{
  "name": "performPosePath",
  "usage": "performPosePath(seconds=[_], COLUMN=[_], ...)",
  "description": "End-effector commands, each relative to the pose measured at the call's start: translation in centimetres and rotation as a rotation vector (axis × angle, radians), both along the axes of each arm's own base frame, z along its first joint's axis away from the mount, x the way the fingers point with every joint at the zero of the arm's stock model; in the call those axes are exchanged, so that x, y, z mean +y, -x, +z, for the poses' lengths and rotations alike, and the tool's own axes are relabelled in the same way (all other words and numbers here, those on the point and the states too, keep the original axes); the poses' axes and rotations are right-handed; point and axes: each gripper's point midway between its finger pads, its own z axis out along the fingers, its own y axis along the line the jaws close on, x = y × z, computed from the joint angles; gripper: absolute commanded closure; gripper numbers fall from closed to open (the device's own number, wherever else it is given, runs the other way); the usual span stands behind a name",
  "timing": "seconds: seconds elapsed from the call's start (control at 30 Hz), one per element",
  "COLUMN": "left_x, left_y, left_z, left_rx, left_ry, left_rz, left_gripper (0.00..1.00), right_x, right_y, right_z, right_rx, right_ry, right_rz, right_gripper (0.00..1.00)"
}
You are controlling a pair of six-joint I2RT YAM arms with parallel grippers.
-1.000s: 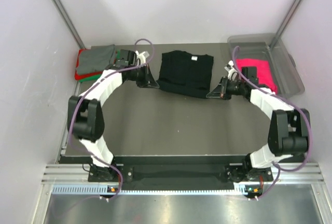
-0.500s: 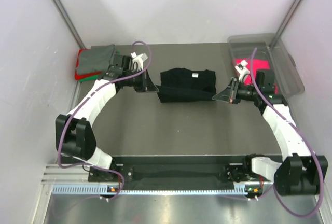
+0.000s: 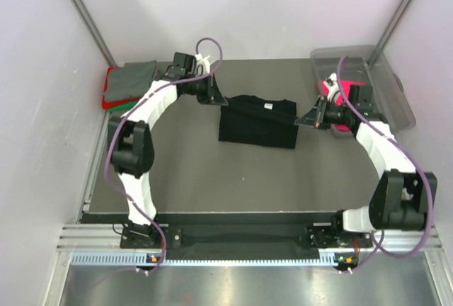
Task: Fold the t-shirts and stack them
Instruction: Fold the tshirt
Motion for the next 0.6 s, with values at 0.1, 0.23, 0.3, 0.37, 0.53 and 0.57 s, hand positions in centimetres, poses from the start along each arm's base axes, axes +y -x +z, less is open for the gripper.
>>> performPosePath(seconds=[0.1, 0.23, 0.3, 0.37, 0.53, 0.57], left_x=[0.1, -0.2, -0.1, 0.2, 0.2, 0.2], left_y=[-7.5, -10.2, -10.8, -11.8, -13.6, -14.0], left_z=[-1.2, -3.4, -4.2, -5.2, -6.5, -6.5], left_rx=[-0.111, -0.119, -0.119, -0.123, -0.15, -0.16], left_ry=[-0.048, -0.072, -0.088, -0.109, -0.135, -0.136], left_rz=[0.027, 0.048, 0.061, 0.081, 0.099, 0.104], left_gripper=[1.0, 1.0, 1.0, 1.0, 1.0, 1.0], right_x=[-2.8, -3.0, -3.3, -3.5, -3.8, -4.0], right_y=[-7.2, -10.4, -12.1, -13.5, -16.0, -16.8], right_z=[0.8, -2.6, -3.0, -4.3, -6.3, -6.1], right_rx=[-0.192, -0.127, -0.137, -0.128, -0.111, -0.136], right_ry=[0.038, 0.026, 0.03, 0.028, 0.018, 0.023], right_rz=[-0.093, -0.093, -0.103, -0.112, -0.13, -0.138], right_gripper=[1.0, 1.0, 1.0, 1.0, 1.0, 1.0])
